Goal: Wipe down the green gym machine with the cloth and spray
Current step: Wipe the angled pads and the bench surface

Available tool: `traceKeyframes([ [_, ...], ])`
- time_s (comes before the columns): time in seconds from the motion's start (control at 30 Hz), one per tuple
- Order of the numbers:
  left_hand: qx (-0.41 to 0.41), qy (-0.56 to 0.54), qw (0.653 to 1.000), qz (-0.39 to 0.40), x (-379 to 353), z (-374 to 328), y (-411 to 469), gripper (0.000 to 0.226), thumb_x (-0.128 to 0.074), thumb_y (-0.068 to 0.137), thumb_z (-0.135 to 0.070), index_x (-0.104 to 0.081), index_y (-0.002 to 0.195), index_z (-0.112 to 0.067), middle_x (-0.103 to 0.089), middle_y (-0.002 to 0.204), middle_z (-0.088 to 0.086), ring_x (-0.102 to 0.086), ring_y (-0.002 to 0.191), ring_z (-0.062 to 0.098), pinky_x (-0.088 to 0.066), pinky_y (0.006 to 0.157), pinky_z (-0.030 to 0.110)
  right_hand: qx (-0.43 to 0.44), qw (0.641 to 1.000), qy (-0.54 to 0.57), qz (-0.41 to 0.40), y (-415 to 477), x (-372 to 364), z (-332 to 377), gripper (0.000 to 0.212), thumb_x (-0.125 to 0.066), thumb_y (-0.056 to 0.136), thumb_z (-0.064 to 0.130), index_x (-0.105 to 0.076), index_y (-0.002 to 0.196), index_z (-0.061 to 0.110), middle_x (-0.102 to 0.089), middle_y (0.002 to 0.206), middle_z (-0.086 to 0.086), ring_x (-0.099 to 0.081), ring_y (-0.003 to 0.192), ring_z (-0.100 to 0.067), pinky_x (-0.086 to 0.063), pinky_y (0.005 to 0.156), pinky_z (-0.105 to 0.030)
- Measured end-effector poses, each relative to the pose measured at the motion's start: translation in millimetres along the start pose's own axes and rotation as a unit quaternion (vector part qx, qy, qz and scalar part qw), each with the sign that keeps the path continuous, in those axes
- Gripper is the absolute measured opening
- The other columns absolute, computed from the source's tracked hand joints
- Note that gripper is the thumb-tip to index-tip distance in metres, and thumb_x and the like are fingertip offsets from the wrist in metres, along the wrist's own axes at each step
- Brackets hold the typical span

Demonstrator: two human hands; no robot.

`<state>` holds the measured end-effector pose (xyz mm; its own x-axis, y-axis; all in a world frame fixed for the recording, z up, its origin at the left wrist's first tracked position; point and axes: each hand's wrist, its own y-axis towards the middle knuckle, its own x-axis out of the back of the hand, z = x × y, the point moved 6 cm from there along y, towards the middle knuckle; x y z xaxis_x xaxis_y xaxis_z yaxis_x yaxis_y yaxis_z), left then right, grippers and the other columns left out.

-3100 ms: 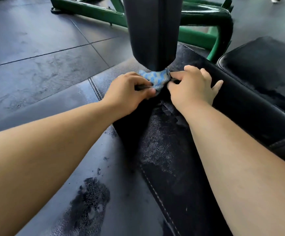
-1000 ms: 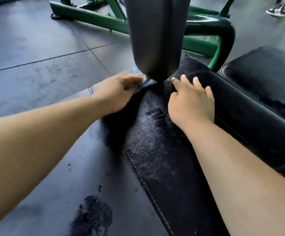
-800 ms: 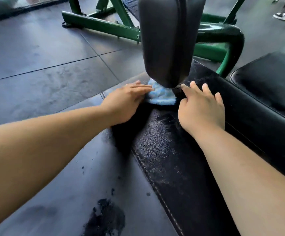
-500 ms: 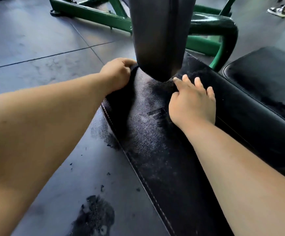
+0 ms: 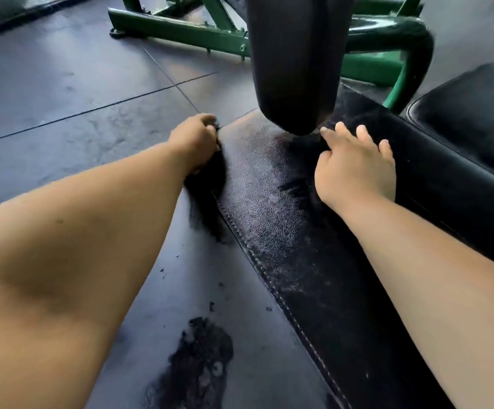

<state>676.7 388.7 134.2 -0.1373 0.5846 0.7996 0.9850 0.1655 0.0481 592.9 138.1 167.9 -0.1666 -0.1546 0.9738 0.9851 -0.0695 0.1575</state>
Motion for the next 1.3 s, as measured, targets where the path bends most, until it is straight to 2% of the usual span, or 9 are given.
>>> traceKeyframes([
  [0.3, -0.216, -0.031, 0.975, 0.029, -21, -55, -180, 0.041, -0.045, 0.091, -0.019, -0.063, 0.126, -0.027, -0.057, 0.135, -0.007, -0.051, 0.122, 0.013, -0.038, 0.106, 0.027, 0.006, 0.999, 0.054, 0.0, -5, 7, 1, 0.048, -0.03, 0.099, 0.016, -0.044, 0.144, 0.024, -0.033, 0.156, 0.002, -0.02, 0.147, -0.022, -0.01, 0.121, -0.044],
  [0.4, -0.331, -0.046, 0.939, 0.082, -24, -64, -243, 0.038, -0.043, 0.093, -0.019, -0.064, 0.125, -0.017, -0.058, 0.135, -0.002, -0.043, 0.127, 0.009, -0.023, 0.111, 0.014, -0.062, 0.984, 0.168, -0.018, -22, 21, -10, 0.047, -0.028, 0.099, 0.011, -0.057, 0.133, 0.024, -0.054, 0.14, -0.01, -0.033, 0.141, -0.025, -0.016, 0.12, -0.039],
  [0.47, -0.395, 0.002, 0.914, 0.091, -22, -58, -236, 0.04, -0.039, 0.094, -0.02, -0.062, 0.127, -0.014, -0.057, 0.136, 0.001, -0.045, 0.128, 0.014, -0.022, 0.112, 0.021, -0.102, 0.973, 0.206, -0.035, -32, 25, -18, 0.047, -0.028, 0.098, 0.009, -0.062, 0.126, 0.022, -0.065, 0.123, -0.015, -0.036, 0.139, -0.023, -0.008, 0.121, -0.035],
  [0.57, -0.323, 0.059, 0.941, 0.081, -20, -57, -175, 0.043, -0.035, 0.1, -0.017, -0.049, 0.14, -0.019, -0.039, 0.151, -0.001, -0.033, 0.14, 0.017, -0.017, 0.118, 0.038, -0.145, 0.961, 0.223, -0.078, -42, 30, -34, 0.046, -0.028, 0.096, 0.007, -0.066, 0.118, 0.021, -0.067, 0.115, -0.017, -0.041, 0.135, -0.022, -0.003, 0.122, -0.035],
  [0.67, -0.179, 0.057, 0.979, 0.08, -27, -70, -106, 0.046, -0.037, 0.101, -0.013, -0.039, 0.146, -0.022, -0.024, 0.158, -0.005, -0.023, 0.145, 0.019, -0.017, 0.118, 0.038, -0.173, 0.932, 0.28, -0.149, -45, 34, -46, 0.046, -0.029, 0.094, 0.004, -0.069, 0.11, 0.019, -0.068, 0.111, -0.013, -0.047, 0.126, -0.027, -0.026, 0.116, -0.04],
  [0.77, -0.11, 0.01, 0.993, 0.032, -37, -97, -84, 0.04, -0.039, 0.098, -0.017, -0.049, 0.136, -0.022, -0.041, 0.149, -0.001, -0.043, 0.132, 0.029, -0.038, 0.105, 0.035, -0.184, 0.914, 0.314, -0.179, -45, 31, -43, 0.043, -0.032, 0.093, 0.006, -0.07, 0.107, 0.022, -0.069, 0.108, -0.008, -0.056, 0.114, -0.03, -0.045, 0.094, -0.035],
  [1.0, -0.31, -0.046, 0.941, 0.13, -51, -132, -138, 0.04, -0.052, 0.095, -0.009, -0.06, 0.13, -0.027, -0.044, 0.145, -0.014, -0.036, 0.135, 0.001, -0.015, 0.102, -0.001, -0.185, 0.904, 0.329, -0.199, -42, 34, -46, 0.036, -0.038, 0.094, 0.008, -0.07, 0.106, 0.019, -0.069, 0.105, -0.004, -0.057, 0.101, -0.021, -0.028, 0.068, -0.017],
  [1.17, -0.232, 0.001, 0.969, 0.082, -43, -117, -125, 0.043, -0.047, 0.099, -0.022, -0.044, 0.142, -0.029, -0.036, 0.152, -0.011, -0.031, 0.139, 0.013, -0.015, 0.117, 0.029, -0.155, 0.928, 0.301, -0.158, -45, 33, -42, 0.042, -0.035, 0.093, 0.008, -0.068, 0.115, 0.023, -0.069, 0.112, -0.005, -0.058, 0.107, -0.025, -0.042, 0.086, -0.03],
  [1.3, -0.247, 0.004, 0.966, 0.073, -44, -119, -161, 0.046, -0.047, 0.094, -0.013, -0.052, 0.136, -0.031, -0.039, 0.149, -0.014, -0.032, 0.137, 0.007, -0.018, 0.109, 0.016, -0.115, 0.961, 0.24, -0.073, -45, 31, -37, 0.045, -0.034, 0.096, 0.01, -0.063, 0.126, 0.025, -0.063, 0.129, -0.002, -0.053, 0.12, -0.023, -0.038, 0.093, -0.027],
])
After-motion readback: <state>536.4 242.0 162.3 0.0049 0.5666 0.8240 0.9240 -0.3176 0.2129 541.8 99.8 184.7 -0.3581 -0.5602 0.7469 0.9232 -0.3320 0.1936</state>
